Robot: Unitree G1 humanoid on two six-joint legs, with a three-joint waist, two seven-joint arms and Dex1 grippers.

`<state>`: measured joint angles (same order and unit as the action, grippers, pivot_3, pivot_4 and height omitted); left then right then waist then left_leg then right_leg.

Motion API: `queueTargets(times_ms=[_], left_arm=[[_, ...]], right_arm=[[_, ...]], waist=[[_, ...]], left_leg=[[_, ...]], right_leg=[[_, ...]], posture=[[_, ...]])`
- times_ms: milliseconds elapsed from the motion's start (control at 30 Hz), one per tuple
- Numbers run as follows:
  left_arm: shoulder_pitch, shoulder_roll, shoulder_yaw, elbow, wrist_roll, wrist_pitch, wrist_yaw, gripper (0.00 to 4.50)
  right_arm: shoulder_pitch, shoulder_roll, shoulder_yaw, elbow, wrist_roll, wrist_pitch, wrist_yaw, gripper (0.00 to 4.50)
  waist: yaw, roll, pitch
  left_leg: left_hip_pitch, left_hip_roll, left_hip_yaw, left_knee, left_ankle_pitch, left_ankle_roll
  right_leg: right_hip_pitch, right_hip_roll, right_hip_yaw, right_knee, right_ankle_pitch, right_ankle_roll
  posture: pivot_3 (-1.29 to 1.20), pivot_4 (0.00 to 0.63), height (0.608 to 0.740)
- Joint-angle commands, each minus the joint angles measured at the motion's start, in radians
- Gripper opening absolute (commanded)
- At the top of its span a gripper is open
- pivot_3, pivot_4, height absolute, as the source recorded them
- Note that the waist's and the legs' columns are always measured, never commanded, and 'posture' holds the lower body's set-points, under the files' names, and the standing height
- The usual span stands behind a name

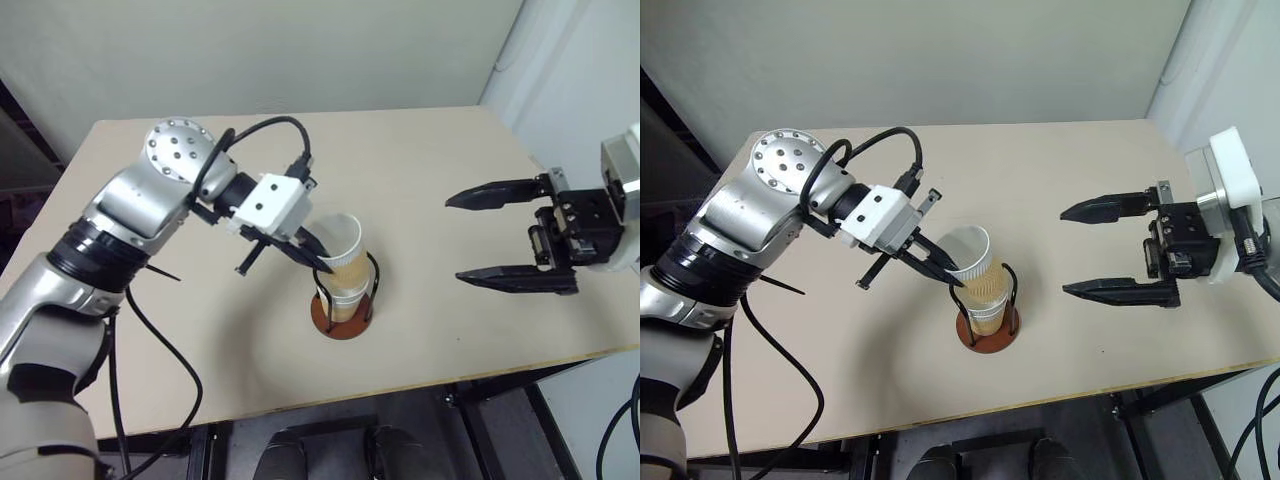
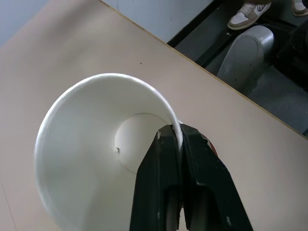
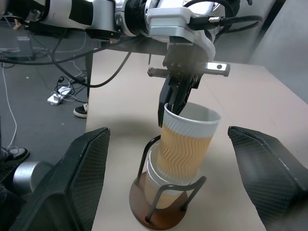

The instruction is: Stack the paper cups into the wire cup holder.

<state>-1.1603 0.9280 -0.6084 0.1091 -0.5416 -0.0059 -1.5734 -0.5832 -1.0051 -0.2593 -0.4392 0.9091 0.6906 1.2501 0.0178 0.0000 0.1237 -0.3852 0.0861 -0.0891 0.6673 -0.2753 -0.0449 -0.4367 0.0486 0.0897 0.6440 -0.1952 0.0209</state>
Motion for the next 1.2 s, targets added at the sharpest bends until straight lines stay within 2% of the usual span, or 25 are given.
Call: queueTargets(times_ms=[33, 200, 333, 433, 567, 667, 767, 867, 900, 1000, 1200], left_arm=[[-0.024, -0.009, 0.002, -0.017, 0.028, -0.009, -0.041, 1.3], [-0.017, -0.056, 0.048, 0.021, 0.103, -0.028, -0.041, 3.09], [-0.008, -0.089, 0.13, 0.054, 0.156, -0.004, 0.005, 3.09], [0.037, -0.033, 0.251, 0.059, 0.142, 0.097, 0.071, 3.09], [0.302, 0.148, 0.501, -0.051, 0.007, 0.288, 0.104, 3.09], [0.566, 0.235, 0.736, -0.102, -0.08, 0.394, 0.125, 3.09], [0.83, 0.25, 0.983, -0.132, -0.123, 0.478, 0.138, 3.09], [1.001, 0.239, 1.134, -0.152, -0.125, 0.516, 0.142, 3.09], [1.041, 0.235, 1.17, -0.153, -0.122, 0.522, 0.143, 3.09], [1.13, 0.227, 1.225, -0.187, -0.117, 0.532, 0.138, 3.09], [1.162, 0.226, 1.237, -0.227, -0.125, 0.551, 0.147, 3.09]], right_arm=[[-0.008, -0.011, -0.018, -0.02, 0.016, -0.01, -0.011, 4.07], [-0.024, -0.006, 0.004, -0.01, 0.006, -0.017, -0.008, 4.07], [-0.055, 0.008, 0.04, 0.022, -0.006, -0.034, 0.015, 4.07], [-0.083, 0.023, 0.109, 0.071, -0.051, -0.063, 0.063, 4.07], [-0.089, 0.019, 0.181, 0.217, -0.164, -0.134, 0.138, 4.07], [-0.089, 0.007, 0.173, 0.316, -0.193, -0.158, 0.183, 4.07], [-0.071, -0.019, 0.158, 0.417, -0.228, -0.188, 0.231, 4.07], [-0.057, -0.043, 0.146, 0.499, -0.26, -0.218, 0.269, 4.07], [-0.057, -0.048, 0.142, 0.52, -0.266, -0.224, 0.277, 4.07], [-0.07, -0.053, 0.146, 0.569, -0.286, -0.242, 0.294, 4.07], [-0.094, -0.046, 0.158, 0.605, -0.311, -0.256, 0.318, 4.07]], waist=[[0.0, 0.0, 0.0], [0.001, 0.0, 0.0], [0.001, 0.0, 0.0], [-0.004, 0.0, 0.0], [-0.023, 0.003, -0.002], [-0.021, 0.003, -0.002], [-0.012, 0.003, -0.002], [-0.002, 0.003, -0.002], [0.001, 0.003, -0.002], [0.003, 0.002, -0.002], [-0.004, 0.002, -0.002]], left_leg=[[0.0, 0.0, 0.0, 0.0, 0.0, 0.0], [0.0, 0.0, 0.0, 0.001, 0.0, 0.0], [0.0, -0.001, 0.0, 0.002, 0.0, 0.0], [0.001, -0.001, 0.0, 0.002, 0.0, 0.0], [0.005, -0.001, -0.001, 0.001, -0.002, 0.003], [0.003, 0.0, -0.005, -0.002, 0.001, -0.001], [0.002, 0.001, -0.007, -0.002, 0.0, -0.001], [0.002, 0.001, -0.008, -0.003, -0.001, -0.001], [0.002, 0.001, -0.008, -0.003, -0.006, 0.005], [0.003, 0.001, -0.008, -0.001, -0.006, 0.006], [0.009, -0.002, -0.003, -0.001, -0.003, 0.007]], right_leg=[[0.0, 0.0, 0.0, 0.0, 0.0, 0.0], [0.001, 0.0, 0.0, 0.0, 0.0, 0.001], [0.002, 0.0, 0.0, 0.0, 0.001, 0.001], [0.002, 0.0, 0.0, 0.0, 0.001, 0.002], [0.001, 0.0, 0.001, 0.001, 0.0, 0.001], [-0.003, 0.001, 0.0, 0.002, -0.001, -0.001], [-0.005, 0.0, 0.001, 0.003, -0.003, -0.004], [-0.005, -0.001, 0.006, 0.004, -0.006, -0.008], [-0.005, -0.001, 0.007, 0.004, -0.008, -0.011], [-0.004, 0.0, 0.01, 0.006, -0.009, -0.016], [-0.003, 0.001, 0.02, 0.007, -0.004, -0.019]], posture=[[0.0, 0.15, 0.74], [0.0, 0.15, 0.74], [0.0, 0.15, 0.74], [0.0, 0.15, 0.74], [0.0, 0.15, 0.74], [0.0, 0.15, 0.74], [0.0, 0.15, 0.74], [0.0, 0.15, 0.74], [0.0, 0.15, 0.74], [0.0, 0.15, 0.74], [0.0, 0.15, 0.74]])
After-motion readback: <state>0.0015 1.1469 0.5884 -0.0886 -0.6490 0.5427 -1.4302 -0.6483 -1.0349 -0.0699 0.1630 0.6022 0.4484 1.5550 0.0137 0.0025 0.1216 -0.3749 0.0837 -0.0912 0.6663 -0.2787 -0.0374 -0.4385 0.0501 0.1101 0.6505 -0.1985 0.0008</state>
